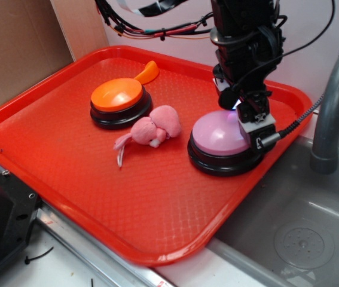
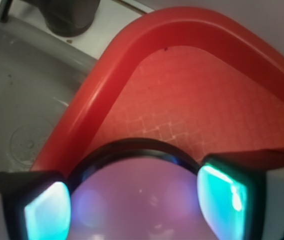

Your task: Push the pink button.

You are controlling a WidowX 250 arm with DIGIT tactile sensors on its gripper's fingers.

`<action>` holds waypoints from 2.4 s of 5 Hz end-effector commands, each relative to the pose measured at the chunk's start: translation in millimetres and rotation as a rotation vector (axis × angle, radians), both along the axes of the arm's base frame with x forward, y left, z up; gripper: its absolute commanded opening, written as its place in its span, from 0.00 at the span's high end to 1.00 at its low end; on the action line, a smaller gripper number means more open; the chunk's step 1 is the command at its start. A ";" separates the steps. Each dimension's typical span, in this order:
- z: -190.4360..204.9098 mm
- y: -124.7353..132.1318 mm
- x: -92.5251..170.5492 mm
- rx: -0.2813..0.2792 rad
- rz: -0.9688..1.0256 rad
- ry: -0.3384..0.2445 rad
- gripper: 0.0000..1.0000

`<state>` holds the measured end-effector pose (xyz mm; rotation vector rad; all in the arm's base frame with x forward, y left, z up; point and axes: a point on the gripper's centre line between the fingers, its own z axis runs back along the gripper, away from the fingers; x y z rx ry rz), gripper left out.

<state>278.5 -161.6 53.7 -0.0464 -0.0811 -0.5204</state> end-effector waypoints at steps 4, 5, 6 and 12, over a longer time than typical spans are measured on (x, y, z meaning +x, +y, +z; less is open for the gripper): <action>64.9 3.5 -6.3 0.040 -0.032 -0.063 0.00; 71.6 3.3 -8.6 0.041 -0.029 -0.051 0.00; 80.0 4.3 -13.2 0.039 -0.014 -0.038 0.00; 108.7 5.4 -26.7 0.068 0.021 -0.066 0.00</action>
